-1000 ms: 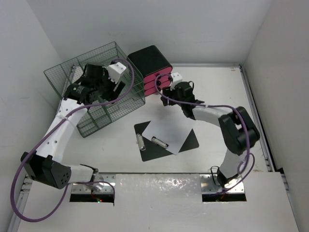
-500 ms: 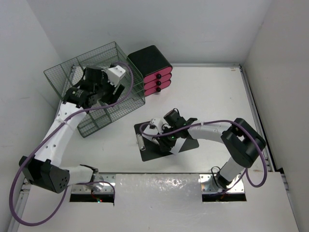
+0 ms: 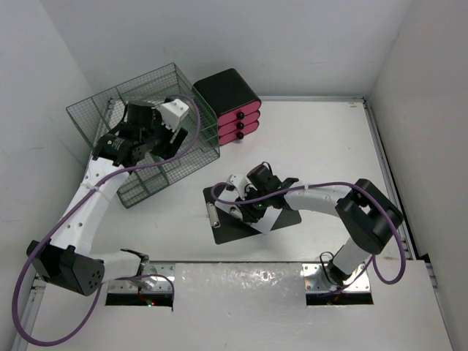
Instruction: Organize the desk
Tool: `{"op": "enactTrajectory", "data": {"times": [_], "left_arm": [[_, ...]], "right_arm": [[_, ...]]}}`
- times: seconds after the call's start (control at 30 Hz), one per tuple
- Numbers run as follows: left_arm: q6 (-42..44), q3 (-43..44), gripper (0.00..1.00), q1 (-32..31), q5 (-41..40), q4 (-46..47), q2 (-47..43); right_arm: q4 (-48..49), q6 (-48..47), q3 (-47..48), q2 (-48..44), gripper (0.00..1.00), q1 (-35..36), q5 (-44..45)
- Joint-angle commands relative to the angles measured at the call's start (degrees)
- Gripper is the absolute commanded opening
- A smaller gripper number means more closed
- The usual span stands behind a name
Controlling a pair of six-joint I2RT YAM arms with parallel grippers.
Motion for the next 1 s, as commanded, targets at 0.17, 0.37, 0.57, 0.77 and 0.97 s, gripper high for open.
{"op": "enactTrajectory", "data": {"times": [0.17,0.37,0.57,0.77,0.97], "left_arm": [[-0.14,-0.24,0.71,-0.2,0.32,2.05,-1.77],[-0.23,-0.94,0.71,-0.2,0.67,2.41,-1.68],[-0.23,-1.3,0.71,-0.2,0.58,2.58,-1.59],[0.74,0.37,0.71,-0.2,5.4,0.48,-1.51],[1.0,6.16,0.71,-0.29,10.51,-1.72,0.07]], "right_arm": [[3.63,2.87,2.1,2.74,0.3,-0.09,9.5],[5.56,1.9,2.1,5.12,0.3,0.0,8.8],[3.38,2.69,3.15,8.55,0.04,0.18,10.39],[-0.06,9.7,4.82,3.55,0.0,-0.7,10.3],[5.46,22.0,5.79,-7.69,0.0,-5.18,8.19]]}}
